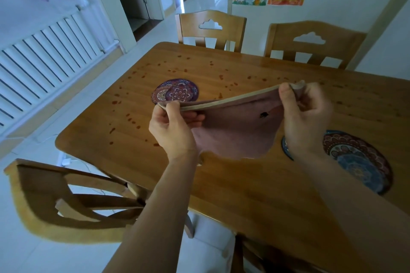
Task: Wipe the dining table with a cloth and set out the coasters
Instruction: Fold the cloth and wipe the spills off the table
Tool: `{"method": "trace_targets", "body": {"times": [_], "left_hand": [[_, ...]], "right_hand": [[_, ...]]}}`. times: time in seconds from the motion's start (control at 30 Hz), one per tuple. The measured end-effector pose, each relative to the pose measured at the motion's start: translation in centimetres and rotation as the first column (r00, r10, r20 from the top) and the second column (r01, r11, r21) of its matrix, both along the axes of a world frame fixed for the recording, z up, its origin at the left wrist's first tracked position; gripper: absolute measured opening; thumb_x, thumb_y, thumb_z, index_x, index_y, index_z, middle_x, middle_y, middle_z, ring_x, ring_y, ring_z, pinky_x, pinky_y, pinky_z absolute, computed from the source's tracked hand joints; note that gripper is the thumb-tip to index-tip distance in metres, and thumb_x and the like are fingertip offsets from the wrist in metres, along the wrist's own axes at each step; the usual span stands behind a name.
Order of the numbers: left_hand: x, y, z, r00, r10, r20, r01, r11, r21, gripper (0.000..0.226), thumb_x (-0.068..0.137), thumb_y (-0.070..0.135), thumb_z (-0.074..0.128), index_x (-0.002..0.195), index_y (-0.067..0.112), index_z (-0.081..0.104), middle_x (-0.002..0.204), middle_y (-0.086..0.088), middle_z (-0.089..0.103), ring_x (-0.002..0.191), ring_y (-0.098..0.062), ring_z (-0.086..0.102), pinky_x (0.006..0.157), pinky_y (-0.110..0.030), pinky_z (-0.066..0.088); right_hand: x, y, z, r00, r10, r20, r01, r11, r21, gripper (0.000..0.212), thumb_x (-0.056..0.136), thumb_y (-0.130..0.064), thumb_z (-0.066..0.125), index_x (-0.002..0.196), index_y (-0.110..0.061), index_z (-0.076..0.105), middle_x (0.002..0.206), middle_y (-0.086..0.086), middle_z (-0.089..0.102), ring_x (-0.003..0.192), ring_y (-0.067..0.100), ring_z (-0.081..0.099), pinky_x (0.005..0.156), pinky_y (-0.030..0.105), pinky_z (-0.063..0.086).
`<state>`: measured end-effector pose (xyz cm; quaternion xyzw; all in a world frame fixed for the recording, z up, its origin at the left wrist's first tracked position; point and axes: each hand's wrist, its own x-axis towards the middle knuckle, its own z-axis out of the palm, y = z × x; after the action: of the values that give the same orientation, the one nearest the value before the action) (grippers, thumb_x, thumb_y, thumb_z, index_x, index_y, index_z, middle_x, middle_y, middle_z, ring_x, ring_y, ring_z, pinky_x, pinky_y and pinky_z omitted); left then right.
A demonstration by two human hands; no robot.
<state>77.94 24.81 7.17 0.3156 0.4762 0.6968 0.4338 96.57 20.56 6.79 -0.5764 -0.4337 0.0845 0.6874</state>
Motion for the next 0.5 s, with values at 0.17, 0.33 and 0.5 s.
{"method": "trace_targets", "body": {"times": [0.17, 0.33, 0.5], "left_hand": [[0.4, 0.4, 1.1, 0.999, 0.052, -0.011, -0.050, 0.994, 0.098, 0.020, 0.092, 0.008, 0.049, 0.073, 0.005, 0.055, 0.048, -0.017, 0.053, 0.039, -0.030, 0.053, 0.038, -0.028, 0.043], [1.2, 3.9, -1.7, 0.996, -0.058, -0.069, 0.042, 0.977, -0.209, 0.019, 0.093, 0.019, 0.050, 0.083, 0.006, 0.059, 0.057, -0.007, 0.062, 0.048, -0.022, 0.062, 0.043, -0.027, 0.046], [0.6, 7.9, -7.6, 0.979, -0.192, -0.070, 0.134, 0.860, -0.492, 0.016, 0.092, 0.017, 0.056, 0.081, 0.011, 0.065, 0.080, -0.010, 0.075, 0.067, -0.019, 0.071, 0.059, -0.030, 0.054]], "right_hand": [[0.7, 1.0, 0.7, 0.995, -0.099, 0.009, 0.098, 0.994, 0.049, 0.046, 0.091, -0.032, 0.069, 0.068, 0.003, 0.048, 0.062, 0.015, 0.044, 0.056, 0.023, 0.038, 0.052, 0.030, 0.034], [2.1, 3.9, -1.4, 0.996, -0.087, -0.017, 0.075, 0.934, -0.350, 0.052, 0.082, -0.060, 0.063, 0.081, -0.008, 0.059, 0.077, 0.003, 0.062, 0.067, 0.017, 0.058, 0.062, 0.038, 0.049], [3.1, 6.4, -5.9, 0.991, 0.045, -0.130, -0.116, 0.778, -0.617, 0.021, 0.090, -0.005, 0.063, 0.106, -0.017, 0.057, 0.105, 0.004, 0.062, 0.087, 0.018, 0.065, 0.078, 0.035, 0.058]]}}
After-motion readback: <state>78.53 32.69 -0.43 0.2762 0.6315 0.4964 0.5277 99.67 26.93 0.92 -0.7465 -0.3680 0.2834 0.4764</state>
